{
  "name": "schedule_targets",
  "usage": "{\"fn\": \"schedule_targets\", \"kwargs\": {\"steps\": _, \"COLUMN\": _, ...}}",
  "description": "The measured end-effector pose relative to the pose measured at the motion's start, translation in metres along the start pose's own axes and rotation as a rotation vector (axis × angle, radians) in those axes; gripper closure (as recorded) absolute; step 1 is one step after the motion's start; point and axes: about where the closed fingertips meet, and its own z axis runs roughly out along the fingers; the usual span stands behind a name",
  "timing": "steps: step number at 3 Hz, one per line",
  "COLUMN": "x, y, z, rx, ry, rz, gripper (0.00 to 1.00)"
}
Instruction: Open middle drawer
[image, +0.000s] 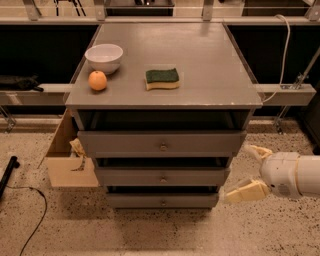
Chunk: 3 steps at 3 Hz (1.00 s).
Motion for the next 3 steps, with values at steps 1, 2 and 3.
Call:
{"fn": "schedule_targets", "kwargs": {"steps": 1, "x": 0.009, "y": 0.006, "z": 0.01, "rx": -0.01, "ry": 0.009, "rz": 0.009, "gripper": 0.0}}
{"fn": "schedule_targets", "kwargs": {"steps": 2, "x": 0.035, "y": 0.012, "z": 0.03, "rx": -0.011, "ry": 0.064, "rz": 0.03, "gripper": 0.0}}
{"fn": "schedule_targets", "kwargs": {"steps": 3, "x": 0.072, "y": 0.012, "z": 0.041, "rx": 0.062, "ry": 0.225, "rz": 0.014, "gripper": 0.0}}
